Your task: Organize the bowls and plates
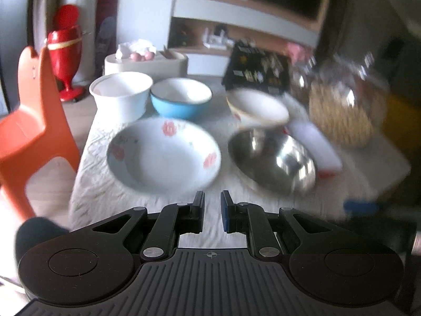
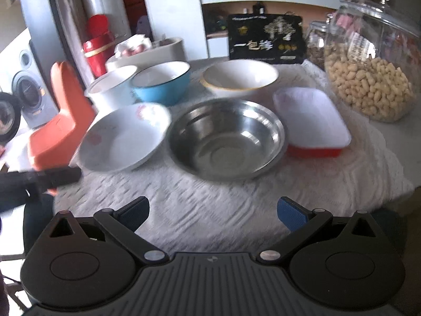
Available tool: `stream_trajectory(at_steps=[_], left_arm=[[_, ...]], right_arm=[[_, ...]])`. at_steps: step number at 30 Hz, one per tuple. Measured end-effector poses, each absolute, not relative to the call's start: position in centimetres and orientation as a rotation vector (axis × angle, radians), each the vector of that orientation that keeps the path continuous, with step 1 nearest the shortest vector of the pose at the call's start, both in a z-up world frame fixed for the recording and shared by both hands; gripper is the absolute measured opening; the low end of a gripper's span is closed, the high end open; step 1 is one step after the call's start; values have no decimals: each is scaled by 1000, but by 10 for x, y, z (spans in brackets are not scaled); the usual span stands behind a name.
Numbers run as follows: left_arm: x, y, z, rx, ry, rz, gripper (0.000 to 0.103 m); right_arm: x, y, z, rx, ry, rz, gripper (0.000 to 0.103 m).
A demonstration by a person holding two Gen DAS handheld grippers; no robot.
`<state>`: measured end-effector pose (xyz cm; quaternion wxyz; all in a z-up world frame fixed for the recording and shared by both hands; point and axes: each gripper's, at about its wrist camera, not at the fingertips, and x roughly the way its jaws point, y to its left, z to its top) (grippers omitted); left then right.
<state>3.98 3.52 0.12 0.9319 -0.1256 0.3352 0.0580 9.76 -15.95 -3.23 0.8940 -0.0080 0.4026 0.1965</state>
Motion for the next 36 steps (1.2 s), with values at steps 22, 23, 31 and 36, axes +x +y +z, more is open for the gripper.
stream_trajectory(at_steps=[22,23,31,36], left_arm=[[151,58,-63,-513,734,69,18],[153,57,-62,-509,732,65,18],[159,51,-61,-519,745,2,20],[154,52,-61,-527,750,-3,22]], right_arm=[[225,-178,-66,22,774,317,69],[229,-175,-68,18,778,322,69],[239,-165,-86,36,855,349,69],[229,-161,-85,48,870,396,70]])
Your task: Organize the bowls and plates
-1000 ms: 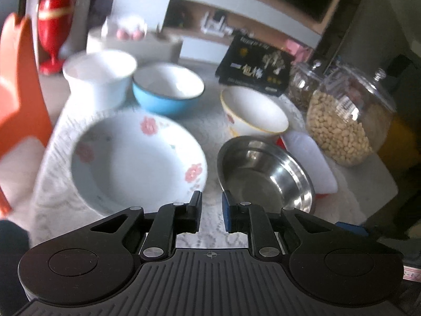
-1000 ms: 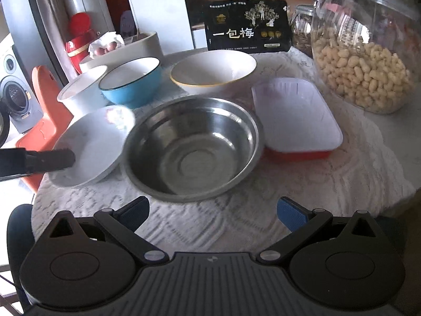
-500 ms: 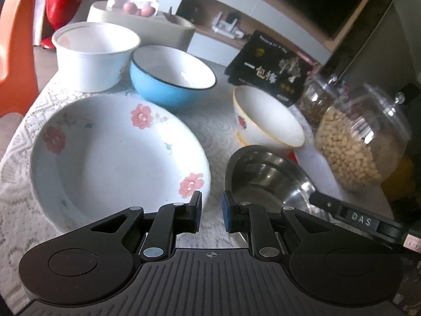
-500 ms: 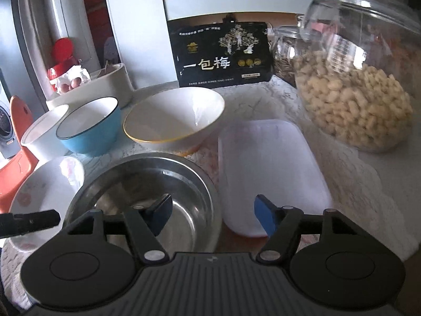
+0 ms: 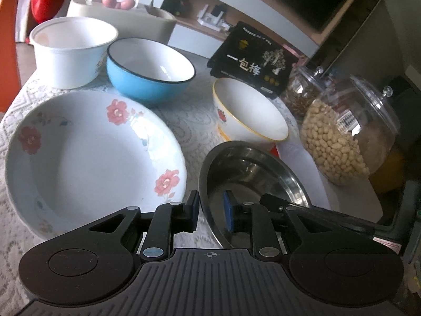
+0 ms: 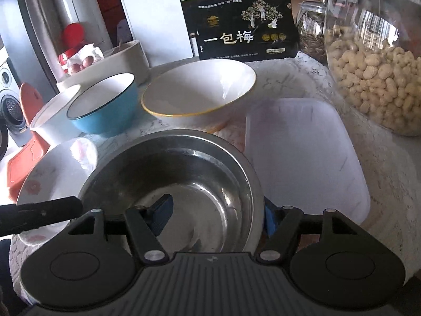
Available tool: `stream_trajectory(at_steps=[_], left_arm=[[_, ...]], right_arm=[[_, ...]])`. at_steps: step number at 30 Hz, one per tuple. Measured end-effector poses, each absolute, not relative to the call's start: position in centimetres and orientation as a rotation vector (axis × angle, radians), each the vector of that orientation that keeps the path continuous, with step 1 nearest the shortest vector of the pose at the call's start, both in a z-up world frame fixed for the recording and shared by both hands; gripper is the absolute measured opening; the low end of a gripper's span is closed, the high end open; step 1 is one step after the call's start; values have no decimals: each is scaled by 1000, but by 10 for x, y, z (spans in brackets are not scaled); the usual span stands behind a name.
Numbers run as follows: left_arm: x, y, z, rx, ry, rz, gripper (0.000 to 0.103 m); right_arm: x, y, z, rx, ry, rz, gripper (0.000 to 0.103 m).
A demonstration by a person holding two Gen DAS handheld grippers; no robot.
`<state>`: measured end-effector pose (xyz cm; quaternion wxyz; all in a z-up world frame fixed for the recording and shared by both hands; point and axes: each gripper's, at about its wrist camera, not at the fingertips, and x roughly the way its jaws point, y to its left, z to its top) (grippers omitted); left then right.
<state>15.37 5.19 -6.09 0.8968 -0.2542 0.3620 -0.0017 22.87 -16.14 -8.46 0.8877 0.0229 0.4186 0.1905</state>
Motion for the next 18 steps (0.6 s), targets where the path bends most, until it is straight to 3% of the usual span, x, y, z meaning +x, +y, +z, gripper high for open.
stream_trajectory(at_steps=[10,18], left_arm=[[112,59,-59,-566,784,6,22],[109,56,-65,-577,808,0,22]], right_arm=[[188,-168,-75,36,914,489,70],[188,-173,-57,10,785,436,69]])
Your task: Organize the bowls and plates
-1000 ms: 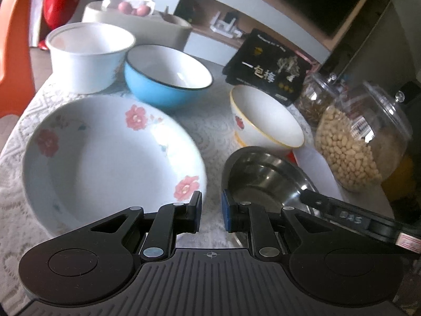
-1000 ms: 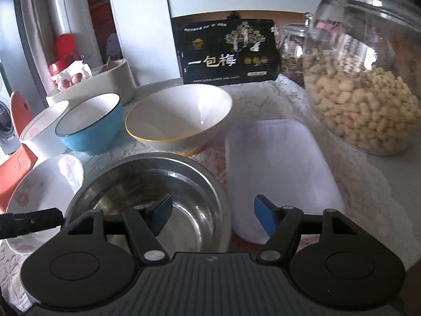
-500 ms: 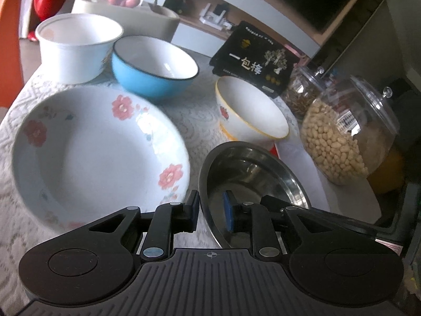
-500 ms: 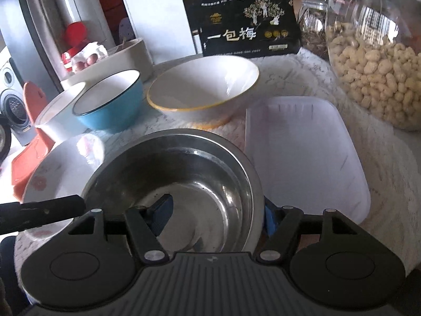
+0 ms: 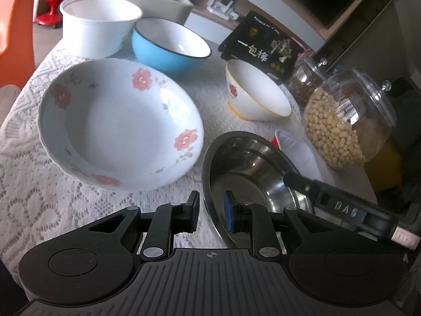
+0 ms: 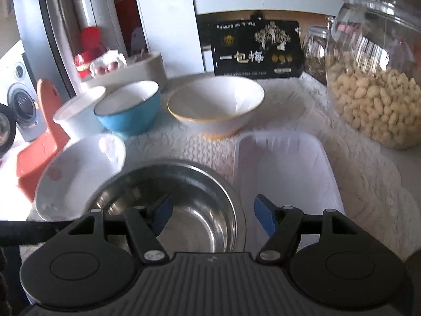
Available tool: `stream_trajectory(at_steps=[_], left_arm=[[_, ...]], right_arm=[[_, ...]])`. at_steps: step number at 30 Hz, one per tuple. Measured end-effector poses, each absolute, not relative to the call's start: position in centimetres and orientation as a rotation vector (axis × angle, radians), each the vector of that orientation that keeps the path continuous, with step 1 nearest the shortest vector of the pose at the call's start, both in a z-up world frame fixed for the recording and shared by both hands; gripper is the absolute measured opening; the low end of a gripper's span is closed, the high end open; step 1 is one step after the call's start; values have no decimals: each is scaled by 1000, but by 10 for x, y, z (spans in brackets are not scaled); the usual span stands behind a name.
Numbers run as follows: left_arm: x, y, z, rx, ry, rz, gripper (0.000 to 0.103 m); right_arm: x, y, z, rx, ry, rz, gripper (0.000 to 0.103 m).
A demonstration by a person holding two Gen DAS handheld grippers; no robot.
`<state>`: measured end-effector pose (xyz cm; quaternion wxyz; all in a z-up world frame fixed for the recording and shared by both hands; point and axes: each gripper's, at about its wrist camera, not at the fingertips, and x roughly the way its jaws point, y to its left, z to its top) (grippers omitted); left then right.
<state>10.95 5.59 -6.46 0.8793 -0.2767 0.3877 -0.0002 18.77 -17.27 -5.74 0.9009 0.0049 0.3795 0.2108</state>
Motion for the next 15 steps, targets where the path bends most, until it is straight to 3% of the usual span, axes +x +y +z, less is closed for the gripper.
stream_trajectory(at_steps=[9,15], left_arm=[[108,56,-66,-585,823,-2,22],[109,55,-69,-607,834,-18,22]], right_arm=[[211,-151,-57,-35,751,486,69],[219,-153,-66,-1,844,532,71]])
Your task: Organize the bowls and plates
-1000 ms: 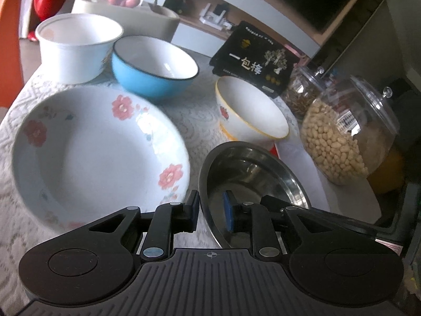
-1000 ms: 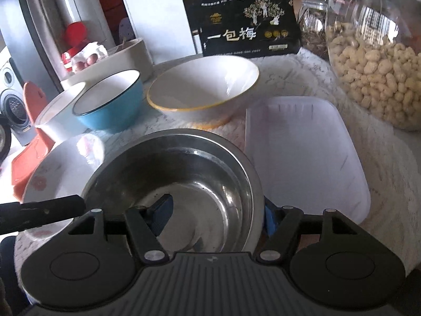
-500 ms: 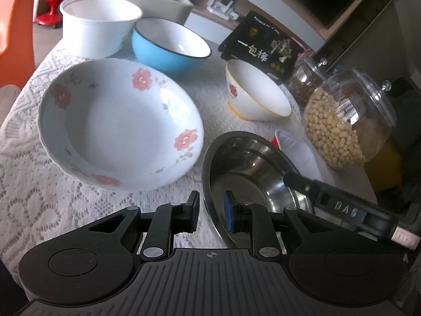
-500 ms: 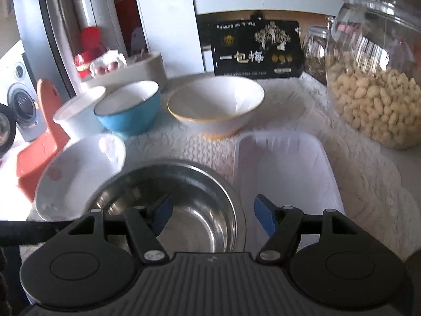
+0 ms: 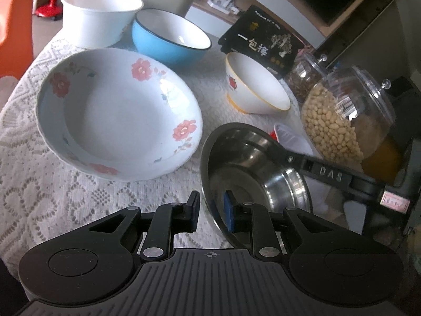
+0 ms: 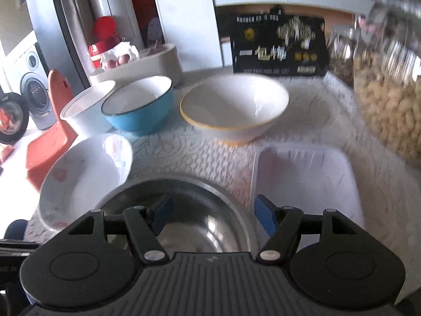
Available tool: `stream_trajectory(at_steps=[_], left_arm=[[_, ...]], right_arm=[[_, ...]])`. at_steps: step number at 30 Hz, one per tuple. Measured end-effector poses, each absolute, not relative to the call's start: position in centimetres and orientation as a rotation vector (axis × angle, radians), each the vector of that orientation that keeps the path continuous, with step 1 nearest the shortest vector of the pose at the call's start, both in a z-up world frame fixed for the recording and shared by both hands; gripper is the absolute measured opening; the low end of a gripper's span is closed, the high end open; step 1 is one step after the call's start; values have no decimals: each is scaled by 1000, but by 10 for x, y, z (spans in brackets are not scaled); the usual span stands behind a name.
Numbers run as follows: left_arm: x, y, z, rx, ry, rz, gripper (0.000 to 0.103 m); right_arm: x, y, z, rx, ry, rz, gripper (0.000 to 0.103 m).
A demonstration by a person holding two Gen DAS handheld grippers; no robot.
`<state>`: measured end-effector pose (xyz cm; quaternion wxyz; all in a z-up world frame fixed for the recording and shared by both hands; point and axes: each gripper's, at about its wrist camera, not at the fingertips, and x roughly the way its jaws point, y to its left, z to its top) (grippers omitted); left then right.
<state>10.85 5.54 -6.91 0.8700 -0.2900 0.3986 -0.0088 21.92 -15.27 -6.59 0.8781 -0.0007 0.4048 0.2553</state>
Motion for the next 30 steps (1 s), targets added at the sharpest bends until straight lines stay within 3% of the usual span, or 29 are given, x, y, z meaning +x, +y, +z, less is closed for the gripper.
stream_trajectory(at_steps=[7,19,30], left_arm=[[110,57,-67,-628,837,-5,23],[94,102,-32,-681,661,89,28],[83,166,-29,-606,573,272,28]], right_arm=[[212,-157,-59,46,858,530,71],[207,-103,-12,41,746,613,77],[228,1,-39,26,886,700,77]])
